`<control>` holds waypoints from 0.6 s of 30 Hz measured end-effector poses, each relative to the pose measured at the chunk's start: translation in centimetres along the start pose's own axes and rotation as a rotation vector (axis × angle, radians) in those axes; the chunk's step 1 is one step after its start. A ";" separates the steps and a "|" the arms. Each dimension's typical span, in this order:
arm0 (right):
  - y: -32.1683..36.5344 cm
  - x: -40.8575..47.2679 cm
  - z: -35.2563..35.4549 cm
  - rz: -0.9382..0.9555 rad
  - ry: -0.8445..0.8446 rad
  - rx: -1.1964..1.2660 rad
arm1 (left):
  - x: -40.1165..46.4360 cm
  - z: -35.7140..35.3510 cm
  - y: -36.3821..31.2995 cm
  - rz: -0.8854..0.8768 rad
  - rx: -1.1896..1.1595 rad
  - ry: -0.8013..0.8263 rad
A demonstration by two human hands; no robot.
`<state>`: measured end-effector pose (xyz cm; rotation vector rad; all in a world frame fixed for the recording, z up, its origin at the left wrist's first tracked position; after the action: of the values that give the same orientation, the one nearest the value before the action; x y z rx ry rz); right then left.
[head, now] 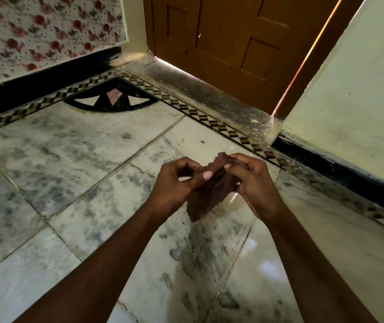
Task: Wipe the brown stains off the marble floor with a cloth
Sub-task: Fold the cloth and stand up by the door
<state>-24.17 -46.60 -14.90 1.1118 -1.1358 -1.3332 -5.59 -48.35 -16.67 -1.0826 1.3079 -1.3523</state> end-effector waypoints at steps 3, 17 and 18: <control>2.3 1.5 0.8 0.085 -0.059 -0.112 | 1.6 0.5 -2.5 -0.162 0.124 -0.011; -7.5 -6.8 0.5 -0.097 0.210 -0.297 | -7.1 -1.2 7.1 0.060 0.290 0.292; -9.2 -7.9 0.3 -0.151 0.273 -0.322 | -8.5 -1.4 8.6 0.100 0.309 0.327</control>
<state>-25.22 -38.32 -23.76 1.1136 -0.6233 -1.3729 -5.15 -39.69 -25.21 -0.5952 1.3079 -1.6385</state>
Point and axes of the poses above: each hand's wrist, its own x-axis towards the middle knuckle, its own z-axis out of the back of the hand, y = z × x, the point moved 9 cm from there along x, towards the middle knuckle, and after that the axes turned 4 degrees about -x, right-handed, at the moved point
